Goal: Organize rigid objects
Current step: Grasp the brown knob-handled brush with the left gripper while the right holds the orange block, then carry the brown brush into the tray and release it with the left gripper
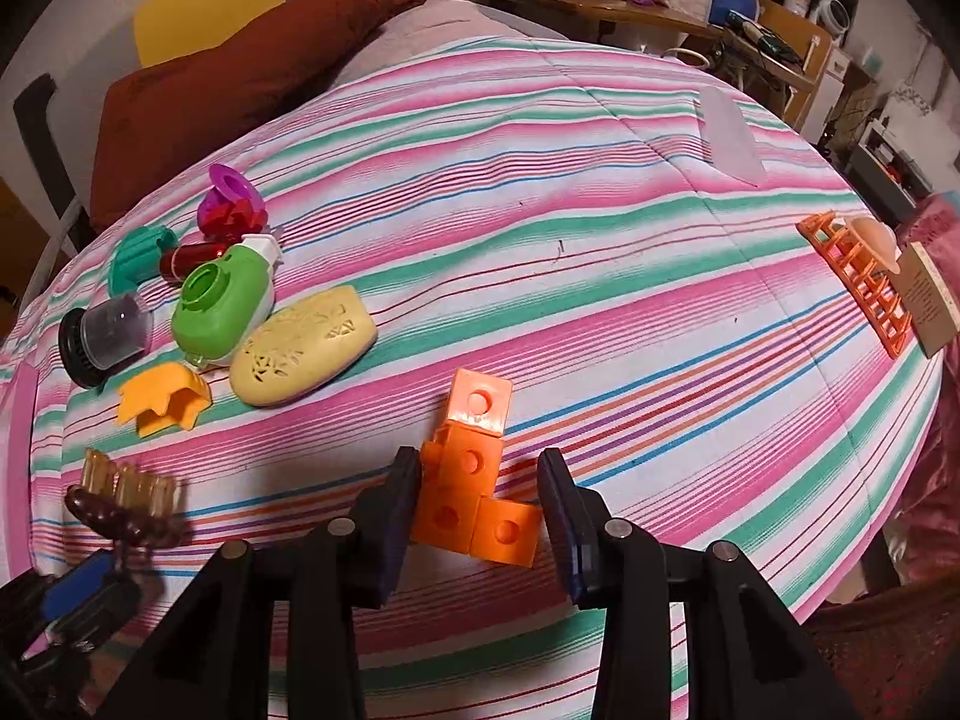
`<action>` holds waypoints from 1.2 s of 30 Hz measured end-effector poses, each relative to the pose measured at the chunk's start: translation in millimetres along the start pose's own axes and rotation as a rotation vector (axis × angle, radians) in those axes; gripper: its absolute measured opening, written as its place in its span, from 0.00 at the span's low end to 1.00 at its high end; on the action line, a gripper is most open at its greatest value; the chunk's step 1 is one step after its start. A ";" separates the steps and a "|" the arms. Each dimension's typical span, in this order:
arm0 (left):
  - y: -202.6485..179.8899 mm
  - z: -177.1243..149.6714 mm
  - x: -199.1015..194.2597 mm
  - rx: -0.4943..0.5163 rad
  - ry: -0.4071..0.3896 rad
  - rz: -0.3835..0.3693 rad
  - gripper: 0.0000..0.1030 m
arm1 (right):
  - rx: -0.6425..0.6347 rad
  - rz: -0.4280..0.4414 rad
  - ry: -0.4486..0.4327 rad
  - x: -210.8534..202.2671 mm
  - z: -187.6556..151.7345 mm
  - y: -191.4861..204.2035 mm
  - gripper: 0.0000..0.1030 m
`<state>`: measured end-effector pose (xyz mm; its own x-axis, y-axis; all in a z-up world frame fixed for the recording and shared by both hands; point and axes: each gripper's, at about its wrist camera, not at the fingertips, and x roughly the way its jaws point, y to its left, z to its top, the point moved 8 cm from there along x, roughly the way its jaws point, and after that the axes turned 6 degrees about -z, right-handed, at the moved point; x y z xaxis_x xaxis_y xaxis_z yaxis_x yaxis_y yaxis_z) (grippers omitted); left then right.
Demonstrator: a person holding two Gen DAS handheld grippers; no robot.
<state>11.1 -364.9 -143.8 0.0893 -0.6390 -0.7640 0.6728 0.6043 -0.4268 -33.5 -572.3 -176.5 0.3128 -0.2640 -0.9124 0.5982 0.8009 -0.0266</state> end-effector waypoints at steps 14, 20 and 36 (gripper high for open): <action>31.1 25.4 -34.9 -0.033 -0.043 0.106 0.24 | -0.065 0.046 -0.022 -4.7 -0.8 21.5 0.40; 37.1 40.7 -20.9 0.042 -0.097 0.209 0.34 | -0.072 0.040 -0.012 -1.3 -2.1 22.9 0.40; 36.9 48.7 -1.2 0.080 -0.124 0.217 0.20 | -0.101 0.052 -0.027 -1.9 -2.7 30.9 0.40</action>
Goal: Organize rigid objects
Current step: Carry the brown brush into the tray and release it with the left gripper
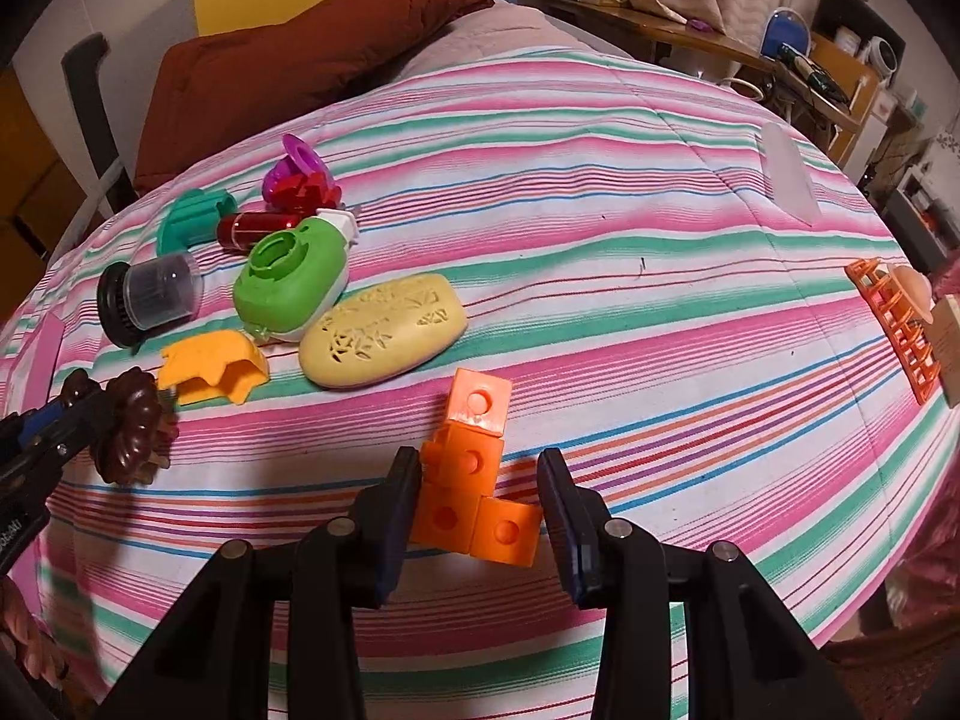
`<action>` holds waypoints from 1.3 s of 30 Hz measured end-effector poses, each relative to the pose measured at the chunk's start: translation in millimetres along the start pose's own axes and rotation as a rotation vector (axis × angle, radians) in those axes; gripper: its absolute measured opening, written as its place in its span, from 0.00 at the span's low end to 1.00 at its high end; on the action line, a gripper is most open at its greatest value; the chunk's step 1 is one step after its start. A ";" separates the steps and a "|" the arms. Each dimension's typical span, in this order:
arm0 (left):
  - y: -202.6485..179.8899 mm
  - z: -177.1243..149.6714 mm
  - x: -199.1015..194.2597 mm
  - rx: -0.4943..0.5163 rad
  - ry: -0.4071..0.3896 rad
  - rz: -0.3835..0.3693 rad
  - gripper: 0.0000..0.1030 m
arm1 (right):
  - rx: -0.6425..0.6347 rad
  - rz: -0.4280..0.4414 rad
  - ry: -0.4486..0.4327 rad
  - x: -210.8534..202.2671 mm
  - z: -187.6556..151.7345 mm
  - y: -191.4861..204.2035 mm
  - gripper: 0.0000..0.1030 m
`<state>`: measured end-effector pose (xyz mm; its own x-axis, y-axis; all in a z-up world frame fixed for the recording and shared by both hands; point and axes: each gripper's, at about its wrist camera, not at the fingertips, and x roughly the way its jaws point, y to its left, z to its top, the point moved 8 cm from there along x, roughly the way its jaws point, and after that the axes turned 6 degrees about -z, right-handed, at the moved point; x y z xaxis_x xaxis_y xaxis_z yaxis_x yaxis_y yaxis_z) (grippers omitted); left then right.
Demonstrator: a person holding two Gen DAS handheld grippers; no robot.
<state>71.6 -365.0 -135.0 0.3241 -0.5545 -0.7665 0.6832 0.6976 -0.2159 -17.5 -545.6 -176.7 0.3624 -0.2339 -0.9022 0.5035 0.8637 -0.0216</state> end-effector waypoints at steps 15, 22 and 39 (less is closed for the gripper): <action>66.7 -23.9 -66.6 -0.202 -0.094 -0.037 0.20 | -0.039 0.004 -0.016 -1.7 -3.6 14.1 0.40; 108.1 -24.0 -108.3 -0.273 -0.174 -0.012 0.20 | -0.091 0.008 -0.045 -6.7 -6.8 29.4 0.40; 236.4 -58.5 -161.3 -0.391 -0.204 0.183 0.20 | -0.165 0.064 -0.138 -29.5 -14.6 79.7 0.40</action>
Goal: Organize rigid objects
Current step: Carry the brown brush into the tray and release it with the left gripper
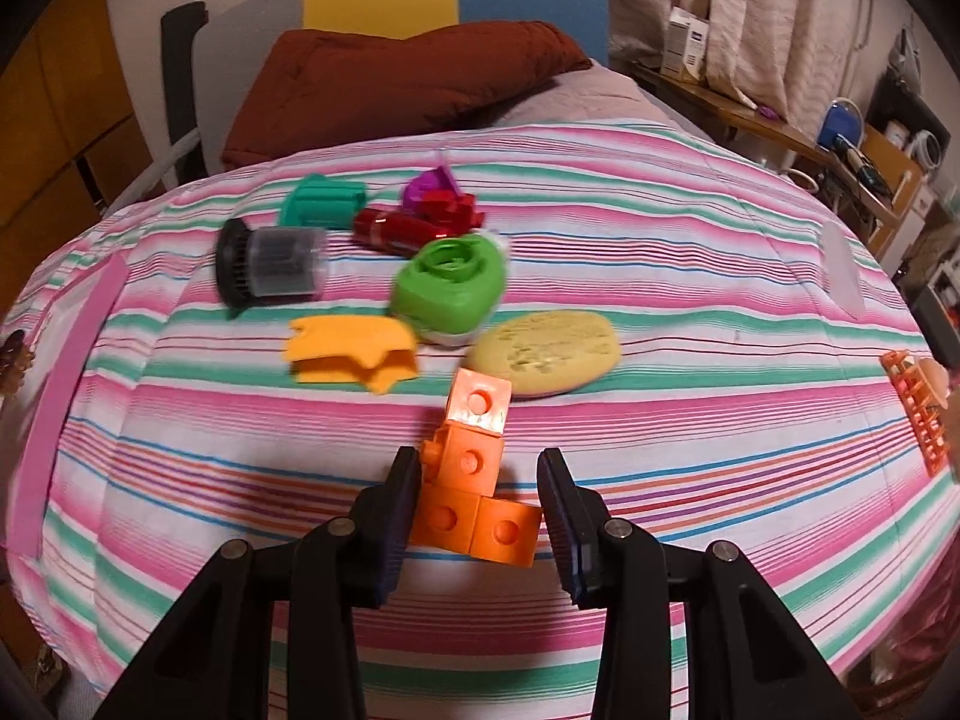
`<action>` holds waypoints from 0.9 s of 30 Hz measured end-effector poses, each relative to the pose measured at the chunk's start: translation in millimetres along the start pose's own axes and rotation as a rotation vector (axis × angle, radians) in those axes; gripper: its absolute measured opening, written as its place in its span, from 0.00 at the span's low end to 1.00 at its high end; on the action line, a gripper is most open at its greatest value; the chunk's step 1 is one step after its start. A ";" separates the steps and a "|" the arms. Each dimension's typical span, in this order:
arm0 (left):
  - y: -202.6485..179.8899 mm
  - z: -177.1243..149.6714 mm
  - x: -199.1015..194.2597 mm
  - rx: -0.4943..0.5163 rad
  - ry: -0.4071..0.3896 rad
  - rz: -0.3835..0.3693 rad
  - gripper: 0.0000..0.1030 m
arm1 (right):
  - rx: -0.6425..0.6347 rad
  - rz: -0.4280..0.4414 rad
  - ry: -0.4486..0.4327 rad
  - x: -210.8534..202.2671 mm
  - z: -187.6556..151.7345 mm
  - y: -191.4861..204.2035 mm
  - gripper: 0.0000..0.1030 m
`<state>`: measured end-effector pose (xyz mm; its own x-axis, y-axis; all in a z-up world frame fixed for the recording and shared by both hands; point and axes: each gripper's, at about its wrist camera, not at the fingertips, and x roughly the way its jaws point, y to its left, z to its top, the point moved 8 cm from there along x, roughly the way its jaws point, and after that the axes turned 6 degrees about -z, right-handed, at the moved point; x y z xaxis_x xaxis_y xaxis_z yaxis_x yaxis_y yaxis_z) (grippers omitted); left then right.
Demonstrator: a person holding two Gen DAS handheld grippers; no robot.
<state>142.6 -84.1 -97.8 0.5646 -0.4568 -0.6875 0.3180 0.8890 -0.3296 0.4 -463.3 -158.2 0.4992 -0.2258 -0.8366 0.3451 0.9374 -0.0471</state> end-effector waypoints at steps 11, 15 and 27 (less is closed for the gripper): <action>66.6 16.1 24.8 -0.044 0.031 0.095 0.20 | -0.073 0.162 -0.037 -22.4 7.5 99.1 0.40; 80.2 24.3 32.8 -0.041 0.035 0.122 0.20 | -0.110 0.201 -0.052 -30.4 12.2 128.4 0.40; 114.5 55.8 44.0 -0.056 0.000 0.202 0.33 | -0.156 0.250 -0.056 -40.8 10.0 166.1 0.40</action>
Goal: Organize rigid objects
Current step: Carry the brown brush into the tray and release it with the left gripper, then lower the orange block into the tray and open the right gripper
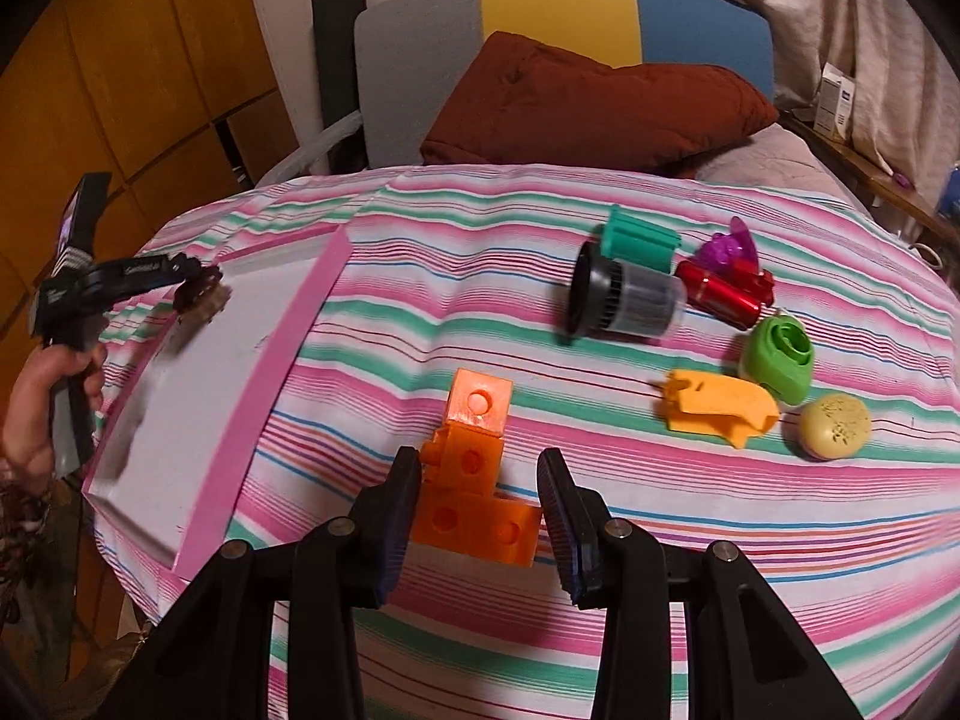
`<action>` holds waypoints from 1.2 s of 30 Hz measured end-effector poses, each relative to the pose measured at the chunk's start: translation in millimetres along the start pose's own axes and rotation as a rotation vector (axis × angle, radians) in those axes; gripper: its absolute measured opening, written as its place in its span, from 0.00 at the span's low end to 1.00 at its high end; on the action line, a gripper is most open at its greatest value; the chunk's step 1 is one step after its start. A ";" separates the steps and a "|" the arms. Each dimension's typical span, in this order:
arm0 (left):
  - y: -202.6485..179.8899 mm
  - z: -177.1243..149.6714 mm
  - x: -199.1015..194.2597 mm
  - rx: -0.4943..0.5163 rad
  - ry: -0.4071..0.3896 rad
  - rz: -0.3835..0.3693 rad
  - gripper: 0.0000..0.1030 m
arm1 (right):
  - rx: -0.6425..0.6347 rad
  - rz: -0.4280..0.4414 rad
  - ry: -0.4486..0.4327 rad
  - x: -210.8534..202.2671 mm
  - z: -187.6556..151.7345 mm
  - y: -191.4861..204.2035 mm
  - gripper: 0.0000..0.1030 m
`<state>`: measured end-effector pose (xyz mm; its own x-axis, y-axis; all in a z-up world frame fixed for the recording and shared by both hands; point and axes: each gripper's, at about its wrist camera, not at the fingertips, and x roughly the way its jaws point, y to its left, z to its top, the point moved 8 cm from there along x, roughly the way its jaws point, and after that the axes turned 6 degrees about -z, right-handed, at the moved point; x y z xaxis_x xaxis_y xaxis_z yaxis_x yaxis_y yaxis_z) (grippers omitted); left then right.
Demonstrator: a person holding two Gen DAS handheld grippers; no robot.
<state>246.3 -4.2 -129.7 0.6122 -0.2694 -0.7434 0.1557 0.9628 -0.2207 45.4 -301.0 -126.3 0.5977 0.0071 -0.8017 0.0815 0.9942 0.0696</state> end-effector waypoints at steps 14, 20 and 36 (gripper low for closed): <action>-4.4 -68.3 -71.0 -0.149 -0.086 -0.123 0.40 | -0.113 0.104 -0.042 -2.1 41.3 76.0 0.40; -18.9 -94.8 -82.5 -0.093 -0.069 -0.132 0.40 | -0.191 0.166 -0.050 8.2 65.1 134.6 0.40; 4.8 -117.2 -105.8 -0.118 -0.087 -0.106 0.40 | -0.253 0.151 0.103 100.6 97.8 208.4 0.40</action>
<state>91.4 26.6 -126.0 0.6630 -0.3615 -0.6555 0.1341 0.9189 -0.3711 200.5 -103.5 -134.4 0.5030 0.1544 -0.8504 -0.2109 0.9761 0.0525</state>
